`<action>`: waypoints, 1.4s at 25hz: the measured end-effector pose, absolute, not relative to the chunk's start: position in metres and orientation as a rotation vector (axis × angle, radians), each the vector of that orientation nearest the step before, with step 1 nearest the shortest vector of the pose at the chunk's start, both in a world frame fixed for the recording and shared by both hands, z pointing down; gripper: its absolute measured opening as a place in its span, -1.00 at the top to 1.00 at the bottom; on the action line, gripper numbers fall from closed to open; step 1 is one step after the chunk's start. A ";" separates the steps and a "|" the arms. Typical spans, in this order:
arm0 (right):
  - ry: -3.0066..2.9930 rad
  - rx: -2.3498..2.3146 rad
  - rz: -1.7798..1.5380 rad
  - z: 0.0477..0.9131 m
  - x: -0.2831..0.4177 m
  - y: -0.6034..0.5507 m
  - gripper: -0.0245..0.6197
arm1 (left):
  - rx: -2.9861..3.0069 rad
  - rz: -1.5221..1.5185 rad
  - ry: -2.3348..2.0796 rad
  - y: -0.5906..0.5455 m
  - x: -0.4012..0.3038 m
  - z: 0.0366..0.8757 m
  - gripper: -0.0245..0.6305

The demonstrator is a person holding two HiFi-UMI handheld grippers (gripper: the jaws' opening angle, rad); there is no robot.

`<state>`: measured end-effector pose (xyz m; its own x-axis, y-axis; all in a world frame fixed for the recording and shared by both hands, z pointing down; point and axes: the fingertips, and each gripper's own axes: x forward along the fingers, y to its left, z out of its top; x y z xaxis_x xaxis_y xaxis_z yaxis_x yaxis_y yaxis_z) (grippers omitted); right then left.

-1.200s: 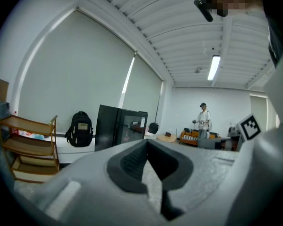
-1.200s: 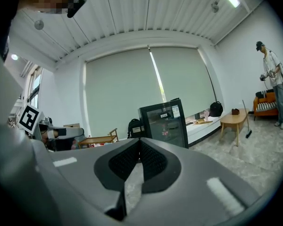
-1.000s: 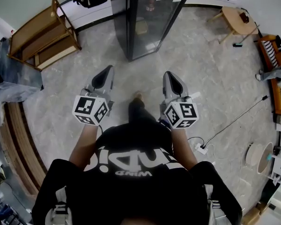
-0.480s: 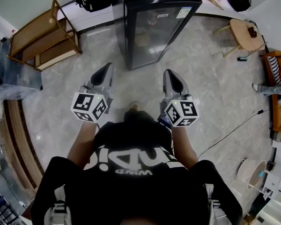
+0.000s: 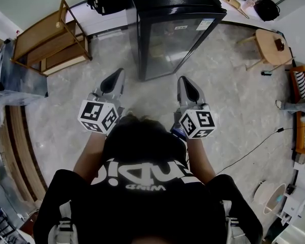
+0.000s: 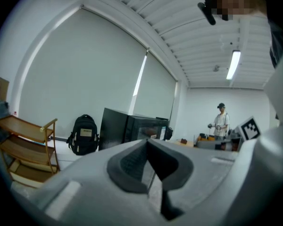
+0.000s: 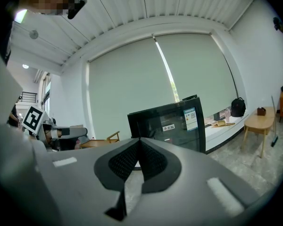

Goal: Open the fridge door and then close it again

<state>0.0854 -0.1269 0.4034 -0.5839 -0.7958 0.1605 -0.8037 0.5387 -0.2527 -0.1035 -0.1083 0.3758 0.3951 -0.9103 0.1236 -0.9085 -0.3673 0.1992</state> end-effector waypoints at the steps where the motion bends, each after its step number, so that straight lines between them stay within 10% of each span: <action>1: -2.729 1.428 0.470 0.404 0.084 -0.131 0.93 | 2.425 -0.010 -1.606 -0.113 -0.105 0.375 0.92; 14: -2.696 1.515 0.470 0.402 0.064 -0.173 0.93 | 2.480 0.026 -1.531 -0.163 -0.113 0.382 0.91; 28: -2.644 1.567 0.478 0.411 0.082 -0.187 0.93 | 2.464 -0.062 -1.498 -0.197 -0.108 0.391 -0.08; 35: -2.651 1.530 0.490 0.417 0.079 -0.191 0.93 | 2.432 -0.044 -1.497 -0.204 -0.110 0.404 -0.11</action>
<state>0.0790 -0.1911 0.4168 -0.5122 -0.8372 0.1916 -0.8504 0.4631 -0.2499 -0.1104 -0.2041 0.4036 0.4614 -0.8788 0.1215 -0.8701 -0.4215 0.2555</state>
